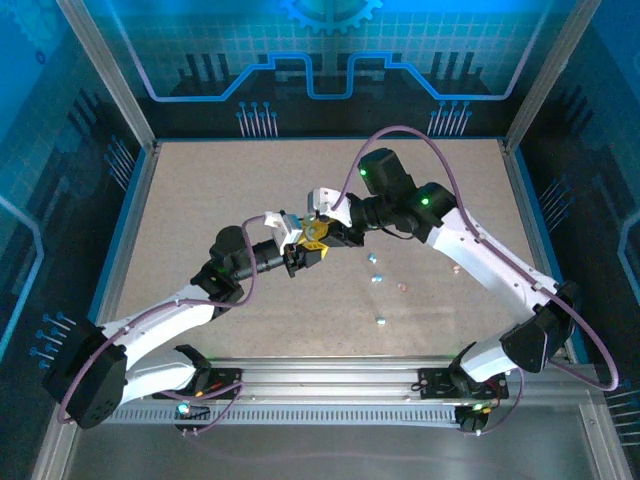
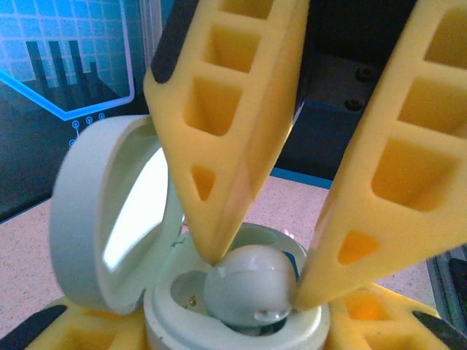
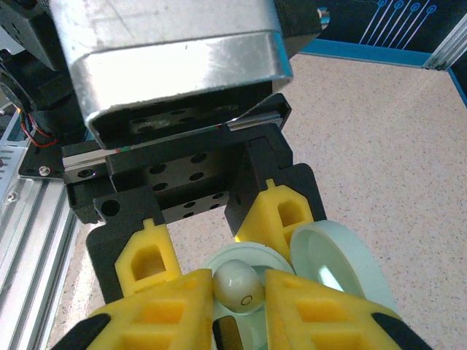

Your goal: Insert wireless bluetooth earbuds into charging case

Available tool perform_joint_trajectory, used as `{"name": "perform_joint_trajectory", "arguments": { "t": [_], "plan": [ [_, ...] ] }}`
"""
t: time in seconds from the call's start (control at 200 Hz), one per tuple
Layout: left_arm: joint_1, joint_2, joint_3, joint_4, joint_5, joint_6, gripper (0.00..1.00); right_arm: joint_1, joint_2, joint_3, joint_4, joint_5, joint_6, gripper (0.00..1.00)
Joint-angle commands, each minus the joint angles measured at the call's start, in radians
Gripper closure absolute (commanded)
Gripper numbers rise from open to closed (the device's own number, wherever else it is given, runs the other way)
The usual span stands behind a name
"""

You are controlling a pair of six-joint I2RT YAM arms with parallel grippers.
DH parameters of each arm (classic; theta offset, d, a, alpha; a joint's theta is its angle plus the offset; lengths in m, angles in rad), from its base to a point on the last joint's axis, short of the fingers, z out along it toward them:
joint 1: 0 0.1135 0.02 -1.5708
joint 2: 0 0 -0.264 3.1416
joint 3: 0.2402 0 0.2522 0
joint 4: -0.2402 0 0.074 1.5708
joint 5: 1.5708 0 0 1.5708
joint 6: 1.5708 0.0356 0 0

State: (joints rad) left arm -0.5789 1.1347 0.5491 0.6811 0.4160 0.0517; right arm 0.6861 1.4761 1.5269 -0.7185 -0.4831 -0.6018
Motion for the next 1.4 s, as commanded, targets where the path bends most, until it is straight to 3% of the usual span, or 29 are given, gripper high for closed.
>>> {"name": "perform_joint_trajectory", "arguments": {
  "t": [0.0,0.415,0.926,1.396],
  "plan": [
    [-0.005,-0.023,0.041,0.045,0.009,0.015,0.66,0.009,0.027,0.028,-0.033,0.013,0.022,0.76],
    [-0.005,-0.013,0.022,0.085,-0.1,0.052,0.66,0.025,0.046,0.071,-0.042,0.071,0.292,0.83],
    [-0.006,0.017,0.034,0.092,-0.162,0.092,0.66,0.034,0.179,0.275,-0.257,0.129,0.684,0.8],
    [-0.012,0.035,0.032,0.106,-0.194,0.106,0.66,0.051,0.258,0.395,-0.35,0.156,0.983,0.78]
  ]
}}
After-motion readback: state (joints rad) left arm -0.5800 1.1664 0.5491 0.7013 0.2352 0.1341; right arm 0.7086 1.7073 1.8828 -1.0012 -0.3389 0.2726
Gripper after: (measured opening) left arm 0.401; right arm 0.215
